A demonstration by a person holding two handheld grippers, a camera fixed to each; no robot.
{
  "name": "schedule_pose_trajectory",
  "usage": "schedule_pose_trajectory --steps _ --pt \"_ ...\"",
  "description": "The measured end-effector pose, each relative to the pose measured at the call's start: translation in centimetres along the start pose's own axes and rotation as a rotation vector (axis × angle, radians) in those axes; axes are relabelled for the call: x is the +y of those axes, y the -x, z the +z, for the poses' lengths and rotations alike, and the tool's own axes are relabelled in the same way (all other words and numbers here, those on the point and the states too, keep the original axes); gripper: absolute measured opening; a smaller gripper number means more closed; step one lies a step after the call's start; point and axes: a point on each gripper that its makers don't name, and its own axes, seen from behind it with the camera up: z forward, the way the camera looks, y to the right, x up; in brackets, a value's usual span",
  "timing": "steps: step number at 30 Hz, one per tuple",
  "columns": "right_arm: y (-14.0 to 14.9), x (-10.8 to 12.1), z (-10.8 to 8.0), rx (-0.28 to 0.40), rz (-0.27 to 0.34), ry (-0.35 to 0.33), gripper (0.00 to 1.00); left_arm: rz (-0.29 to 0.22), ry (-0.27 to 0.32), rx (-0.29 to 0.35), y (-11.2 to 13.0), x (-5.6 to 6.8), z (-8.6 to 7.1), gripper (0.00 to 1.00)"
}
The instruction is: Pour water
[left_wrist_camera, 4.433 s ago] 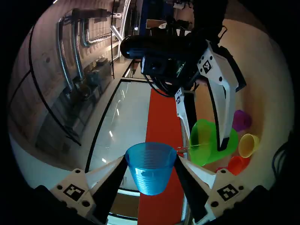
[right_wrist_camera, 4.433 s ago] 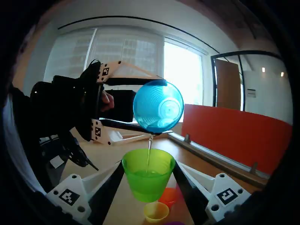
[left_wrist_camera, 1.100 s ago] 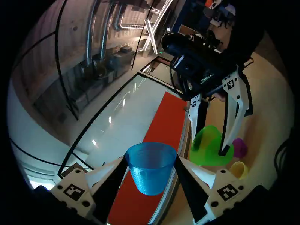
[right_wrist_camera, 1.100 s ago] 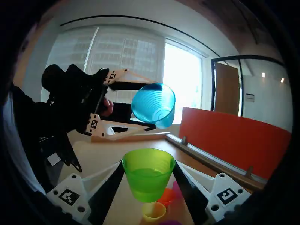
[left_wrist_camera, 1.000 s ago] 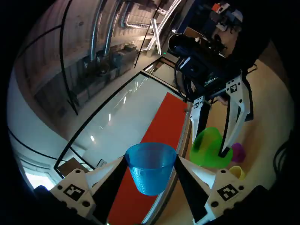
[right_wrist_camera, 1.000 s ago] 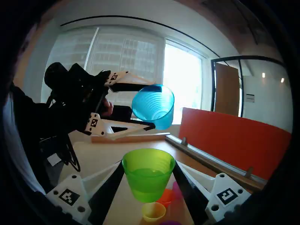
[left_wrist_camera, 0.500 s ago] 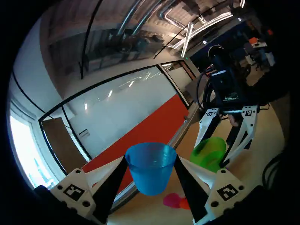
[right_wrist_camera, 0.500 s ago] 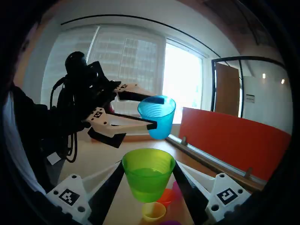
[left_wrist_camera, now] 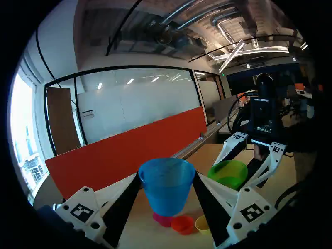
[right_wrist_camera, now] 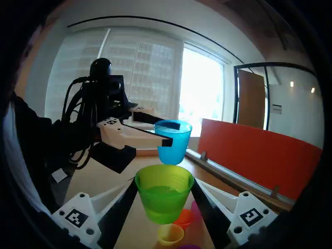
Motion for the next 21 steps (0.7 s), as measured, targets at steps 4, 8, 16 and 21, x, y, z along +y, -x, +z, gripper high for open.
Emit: schedule_pose_trajectory --steps 4,8,16,21 --pt "-0.09 0.02 0.01 0.000 -0.001 0.001 0.91 -0.042 0.005 -0.010 0.52 -0.13 -0.10 0.87" --pt "-0.14 -0.03 0.07 0.000 -0.001 0.001 0.91 -0.095 0.013 -0.005 0.55 -0.12 -0.03 0.86" --pt "-0.08 0.01 0.05 0.000 0.001 0.004 0.91 -0.188 0.025 0.007 0.38 -0.17 -0.10 0.86" --pt "-0.08 -0.01 0.02 0.001 0.001 0.003 0.91 -0.227 0.037 -0.004 0.77 0.15 -0.16 0.86"
